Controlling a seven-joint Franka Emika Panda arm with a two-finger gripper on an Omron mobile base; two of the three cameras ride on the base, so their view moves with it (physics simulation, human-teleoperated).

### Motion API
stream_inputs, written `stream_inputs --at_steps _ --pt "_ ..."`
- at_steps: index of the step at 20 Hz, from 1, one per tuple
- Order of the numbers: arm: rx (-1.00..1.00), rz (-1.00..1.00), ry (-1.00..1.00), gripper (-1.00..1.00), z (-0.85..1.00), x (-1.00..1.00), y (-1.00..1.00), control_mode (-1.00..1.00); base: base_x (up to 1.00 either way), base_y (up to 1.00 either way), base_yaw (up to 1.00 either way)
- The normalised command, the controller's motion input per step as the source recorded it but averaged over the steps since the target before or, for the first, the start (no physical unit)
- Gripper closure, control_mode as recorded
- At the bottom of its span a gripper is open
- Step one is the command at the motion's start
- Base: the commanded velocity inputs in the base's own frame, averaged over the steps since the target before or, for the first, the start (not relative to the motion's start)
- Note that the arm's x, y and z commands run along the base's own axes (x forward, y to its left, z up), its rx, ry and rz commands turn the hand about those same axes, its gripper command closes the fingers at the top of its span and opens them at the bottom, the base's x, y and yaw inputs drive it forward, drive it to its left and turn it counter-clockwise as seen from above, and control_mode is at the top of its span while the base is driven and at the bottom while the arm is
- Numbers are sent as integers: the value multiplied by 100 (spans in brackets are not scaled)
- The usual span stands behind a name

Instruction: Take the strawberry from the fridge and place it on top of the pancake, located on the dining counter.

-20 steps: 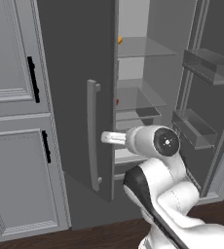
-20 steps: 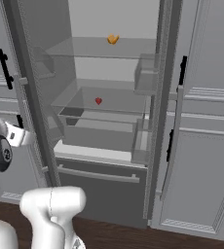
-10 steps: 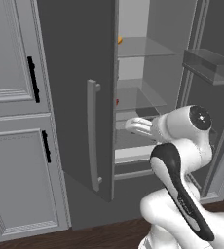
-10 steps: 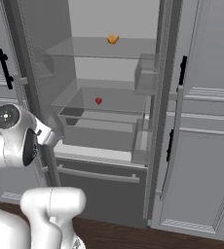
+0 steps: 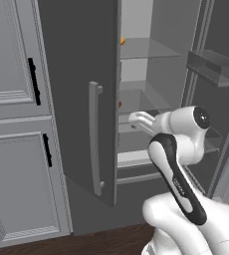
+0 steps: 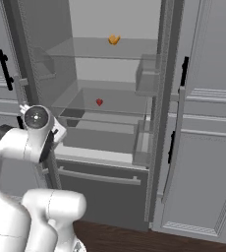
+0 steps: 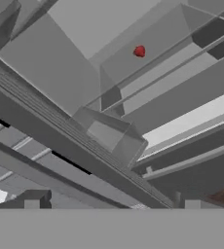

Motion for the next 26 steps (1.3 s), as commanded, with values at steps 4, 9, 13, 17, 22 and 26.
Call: stream_inputs --at_steps 4,9,13,17,22,26 --pt "11 5 0 -100 0 53 -29 -100 0 0 0" --pt "9 6 1 -100 0 57 -20 -100 0 0 0" --pt "2 4 11 -100 -6 74 4 -100 0 0 0" --pt "0 6 16 -100 -2 77 1 -100 0 0 0" --pt "5 12 10 -100 -8 67 -1 -100 0 0 0" --pt "8 14 8 -100 -19 59 8 -100 0 0 0"
